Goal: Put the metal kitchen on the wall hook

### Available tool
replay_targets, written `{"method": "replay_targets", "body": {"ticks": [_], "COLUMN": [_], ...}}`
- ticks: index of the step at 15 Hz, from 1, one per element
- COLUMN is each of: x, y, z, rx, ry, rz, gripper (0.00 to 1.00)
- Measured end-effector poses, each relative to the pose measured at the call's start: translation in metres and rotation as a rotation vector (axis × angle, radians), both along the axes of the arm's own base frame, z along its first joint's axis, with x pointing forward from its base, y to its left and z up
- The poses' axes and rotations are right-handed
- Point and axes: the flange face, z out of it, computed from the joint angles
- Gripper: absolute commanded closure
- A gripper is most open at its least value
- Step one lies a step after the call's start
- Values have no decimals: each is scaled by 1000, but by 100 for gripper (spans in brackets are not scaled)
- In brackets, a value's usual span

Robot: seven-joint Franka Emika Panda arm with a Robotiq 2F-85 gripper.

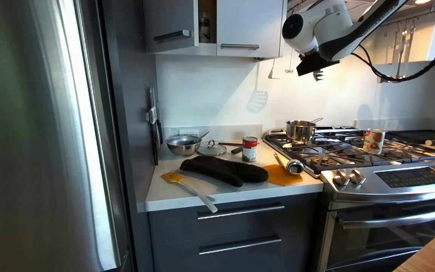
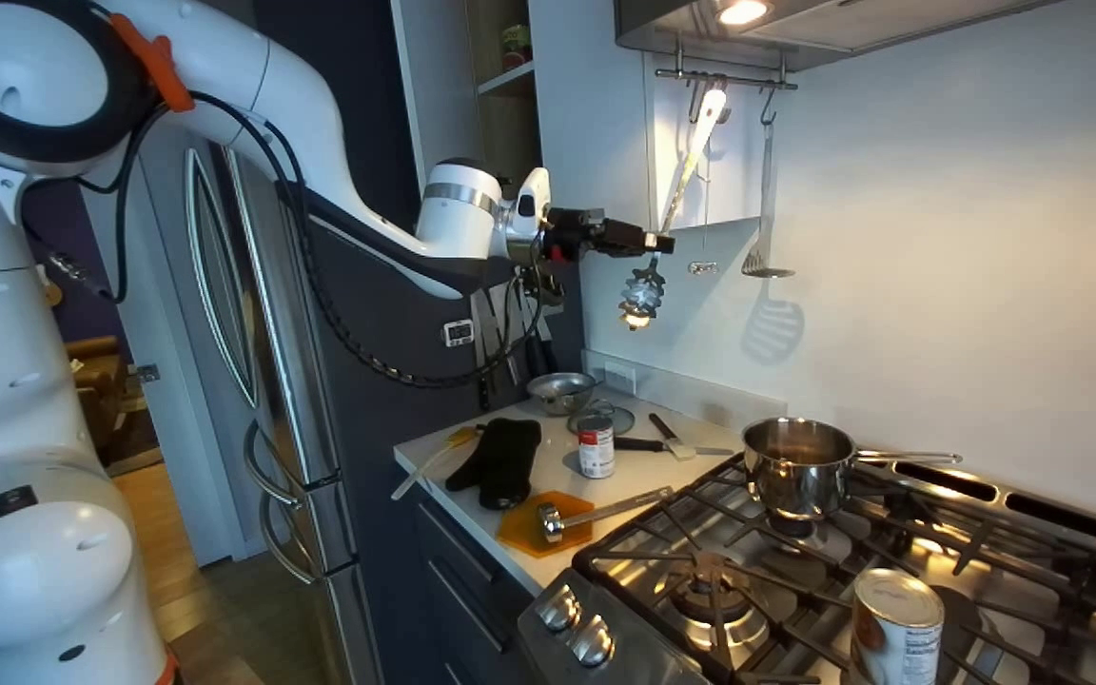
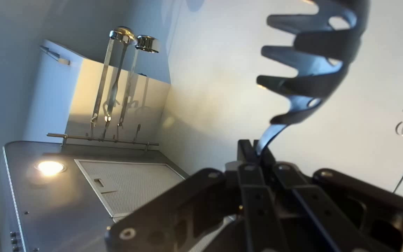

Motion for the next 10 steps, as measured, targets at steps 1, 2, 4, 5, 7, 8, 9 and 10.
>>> {"method": "replay_targets", "body": {"ticks": [1, 2, 4, 5, 7, 8, 9, 10], "x": [2, 3, 6, 8, 12, 14, 16, 18], "y": [2, 3, 5, 6, 9, 10, 11, 12], "z": [3, 6, 11, 13, 16, 16, 16, 16], "rx": [-7, -12, -17, -18, -17, -17, -16, -14], "ry": [-10, -19, -32, -35, -39, -39, -39, -39], "rz": [10, 18, 35, 46, 71, 83, 95, 103], "gripper": [99, 99, 99, 99, 99, 99, 99, 99]}}
